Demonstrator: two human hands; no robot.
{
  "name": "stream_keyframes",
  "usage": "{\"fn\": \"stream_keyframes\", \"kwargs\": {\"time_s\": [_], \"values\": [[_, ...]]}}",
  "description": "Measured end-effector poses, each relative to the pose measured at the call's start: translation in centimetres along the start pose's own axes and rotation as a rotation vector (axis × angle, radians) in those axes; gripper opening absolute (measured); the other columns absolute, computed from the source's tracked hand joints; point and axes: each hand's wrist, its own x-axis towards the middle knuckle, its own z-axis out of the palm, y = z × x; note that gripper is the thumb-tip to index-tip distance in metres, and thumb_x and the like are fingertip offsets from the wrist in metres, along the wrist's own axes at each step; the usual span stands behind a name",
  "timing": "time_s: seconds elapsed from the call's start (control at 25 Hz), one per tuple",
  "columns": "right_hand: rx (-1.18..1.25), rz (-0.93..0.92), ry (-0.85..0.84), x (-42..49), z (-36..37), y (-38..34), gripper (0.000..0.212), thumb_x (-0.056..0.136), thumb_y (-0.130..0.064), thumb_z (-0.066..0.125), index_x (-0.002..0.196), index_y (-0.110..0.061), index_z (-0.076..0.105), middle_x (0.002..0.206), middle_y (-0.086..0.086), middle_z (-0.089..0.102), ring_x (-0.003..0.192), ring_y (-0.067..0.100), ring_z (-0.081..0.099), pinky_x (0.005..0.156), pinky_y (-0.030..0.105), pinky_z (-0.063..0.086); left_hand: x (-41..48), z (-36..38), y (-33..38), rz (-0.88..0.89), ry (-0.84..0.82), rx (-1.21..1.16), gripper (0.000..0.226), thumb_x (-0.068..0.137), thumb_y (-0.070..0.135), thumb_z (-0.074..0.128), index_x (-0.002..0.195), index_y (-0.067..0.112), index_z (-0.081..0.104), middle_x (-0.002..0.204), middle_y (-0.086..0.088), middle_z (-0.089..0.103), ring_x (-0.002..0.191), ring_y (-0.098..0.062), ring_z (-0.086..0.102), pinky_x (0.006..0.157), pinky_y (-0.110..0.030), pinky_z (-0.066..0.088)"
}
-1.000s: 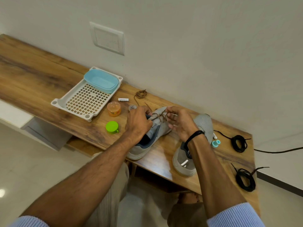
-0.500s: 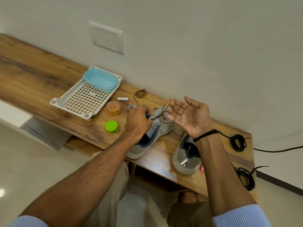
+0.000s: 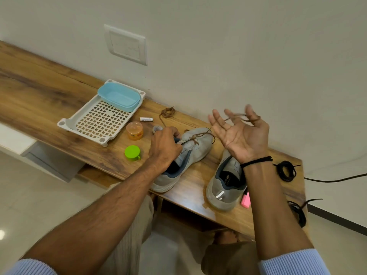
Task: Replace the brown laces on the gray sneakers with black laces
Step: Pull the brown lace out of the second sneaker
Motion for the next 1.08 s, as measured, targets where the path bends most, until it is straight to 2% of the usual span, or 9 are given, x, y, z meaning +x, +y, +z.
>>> {"fn": "stream_keyframes", "kwargs": {"time_s": [0.08,0.24,0.32,0.44,0.56,0.68,0.8,0.88,1.08], "values": [[-0.112,0.029,0.132,0.1,-0.4,0.1,0.064,0.089,-0.047,0.055,0.132,-0.002,0.041,0.125,0.023,0.062,0.117,0.042,0.059,0.090,0.053,0.054,0.0,0.0,0.1,-0.007,-0.006,-0.001,0.029,0.069,0.003,0.065,0.092,0.018,0.071,0.093,-0.001,0.071,0.093,-0.019,0.062,0.073,-0.028,0.050],[-0.985,-0.108,0.643,1.3,-1.6,2.4,0.030,0.094,-0.026,0.057,0.111,-0.001,0.057,0.093,0.013,0.065,0.090,0.030,0.067,0.071,0.044,0.062,-0.1,0.1,0.1,-0.009,-0.003,-0.002,0.029,0.069,0.002,0.063,0.092,0.019,0.072,0.093,-0.001,0.071,0.093,-0.020,0.062,0.070,-0.027,0.048],[-0.972,-0.170,0.563,1.5,-1.5,2.1,0.028,0.090,-0.010,0.060,0.115,-0.001,0.059,0.093,0.012,0.063,0.085,0.024,0.066,0.072,0.042,0.062,-0.2,0.1,0.2,-0.003,0.002,-0.005,0.029,0.069,0.002,0.063,0.091,0.018,0.072,0.092,-0.001,0.071,0.091,-0.019,0.062,0.069,-0.027,0.047],[-0.926,-0.385,0.340,0.7,0.7,2.8,0.016,0.096,-0.012,0.057,0.107,-0.007,0.067,0.091,0.007,0.072,0.075,0.016,0.068,0.070,0.037,0.060,-0.2,0.0,0.2,0.005,0.002,0.000,0.028,0.069,0.001,0.064,0.090,0.018,0.072,0.090,0.000,0.071,0.089,-0.018,0.062,0.068,-0.026,0.047],[-1.612,-0.820,0.404,0.1,2.3,4.1,0.022,0.096,-0.025,0.055,0.083,-0.014,0.068,0.075,-0.003,0.068,0.067,0.012,0.061,0.062,0.027,0.049,-0.2,0.1,0.3,0.010,0.003,-0.015,0.027,0.069,0.001,0.064,0.088,0.019,0.071,0.088,0.001,0.071,0.088,-0.017,0.063,0.070,-0.030,0.054],[-1.932,-0.500,0.293,0.5,3.0,3.9,0.034,0.090,-0.023,0.059,0.057,-0.014,0.054,0.064,-0.004,0.061,0.059,0.013,0.055,0.057,0.025,0.040,-0.3,0.1,0.4,0.015,-0.005,-0.024,0.026,0.070,0.002,0.065,0.089,0.018,0.072,0.088,0.001,0.071,0.087,-0.017,0.063,0.070,-0.032,0.055],[-1.692,-0.486,0.134,1.2,4.4,4.3,0.021,0.085,-0.024,0.068,0.071,-0.009,0.066,0.066,-0.005,0.056,0.059,0.006,0.050,0.061,0.025,0.044,-0.4,-0.1,0.4,0.019,-0.014,-0.004,0.028,0.069,0.002,0.066,0.091,0.018,0.071,0.092,0.000,0.072,0.089,-0.018,0.065,0.071,-0.032,0.055],[-1.743,-0.571,0.224,1.5,5.0,4.7,0.008,0.084,-0.023,0.068,0.089,-0.022,0.073,0.083,-0.008,0.065,0.071,0.007,0.058,0.064,0.023,0.048,-0.4,-0.1,0.3,0.024,-0.020,-0.001,0.029,0.069,0.002,0.066,0.093,0.017,0.072,0.093,-0.001,0.072,0.090,-0.018,0.065,0.072,-0.031,0.055],[-2.028,-0.348,0.556,0.7,3.0,4.5,0.015,0.073,-0.016,0.060,0.077,-0.015,0.074,0.079,0.000,0.071,0.071,0.021,0.063,0.066,0.028,0.053,-0.4,-0.1,0.4,0.009,-0.011,-0.016,0.026,0.070,0.003,0.065,0.089,0.019,0.071,0.090,0.002,0.071,0.088,-0.017,0.063,0.067,-0.030,0.053]]}}
